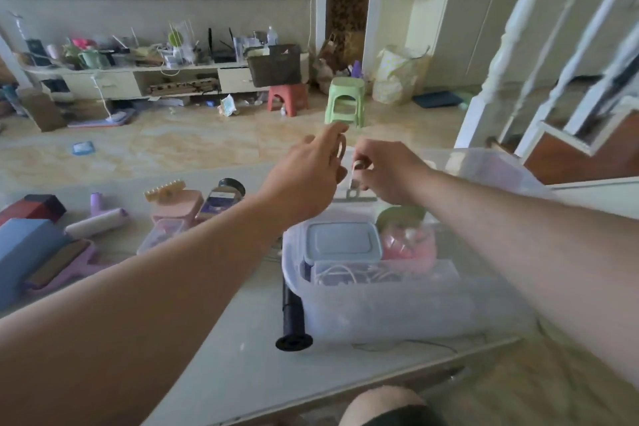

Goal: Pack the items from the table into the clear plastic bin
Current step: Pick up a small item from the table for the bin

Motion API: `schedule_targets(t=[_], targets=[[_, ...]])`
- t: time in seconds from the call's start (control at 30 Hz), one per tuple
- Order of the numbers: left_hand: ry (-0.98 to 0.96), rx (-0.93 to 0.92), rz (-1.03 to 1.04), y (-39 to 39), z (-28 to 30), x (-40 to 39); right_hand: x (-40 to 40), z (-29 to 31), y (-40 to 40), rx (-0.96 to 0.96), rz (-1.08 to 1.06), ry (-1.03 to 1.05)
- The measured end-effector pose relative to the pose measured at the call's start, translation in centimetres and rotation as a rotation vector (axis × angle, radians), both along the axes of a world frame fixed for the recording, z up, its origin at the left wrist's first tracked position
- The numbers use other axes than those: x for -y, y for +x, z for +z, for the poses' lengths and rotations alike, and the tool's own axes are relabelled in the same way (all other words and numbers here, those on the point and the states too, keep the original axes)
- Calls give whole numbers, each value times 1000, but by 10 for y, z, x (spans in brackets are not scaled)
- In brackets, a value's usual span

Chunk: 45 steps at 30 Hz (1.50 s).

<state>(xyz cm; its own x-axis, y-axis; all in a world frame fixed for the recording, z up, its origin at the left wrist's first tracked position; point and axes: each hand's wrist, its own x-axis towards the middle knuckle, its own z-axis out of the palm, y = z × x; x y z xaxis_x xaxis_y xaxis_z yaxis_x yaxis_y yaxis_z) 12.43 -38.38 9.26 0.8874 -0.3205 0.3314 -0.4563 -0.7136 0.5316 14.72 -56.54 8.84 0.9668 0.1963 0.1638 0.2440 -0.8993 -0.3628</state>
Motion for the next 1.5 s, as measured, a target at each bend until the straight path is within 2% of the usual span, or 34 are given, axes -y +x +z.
schedule_targets(t=[0.17,0.33,0.43,0.57,0.63,0.7,0.77,0.87,1.0,1.13,1.2,1.3,1.37,1.5], targets=[[239,-26,38,33,-30,23,-9,-46,43,-55,23,-222],[178,-17,143,44,-47,21,-15,-81,57,-18,1,-408],[236,18,123,44,-50,22,-16,-88,61,-23,-55,-289],[293,16,103,43,-50,21,-10,-77,52,-211,77,-239],[289,13,100,42,-49,20,-1,-63,48,-234,33,-202],[315,8,94,40,-48,19,9,-45,41,-248,-32,-19],[351,-1,60,38,-47,19,15,-30,31,-308,44,185],[344,-33,4,35,-45,21,18,-22,19,-335,128,322],[260,-11,-19,32,-44,18,18,-34,22,-291,-3,319],[112,-2,1,34,-43,12,8,-56,20,-438,12,100],[71,-9,20,36,-44,11,0,-76,19,-547,40,188],[54,-17,36,37,-43,10,-14,-101,21,-682,-28,396],[46,-18,42,36,-43,10,-18,-111,22,-681,-81,490],[35,-14,28,36,-43,10,-16,-115,18,-648,-151,470]])
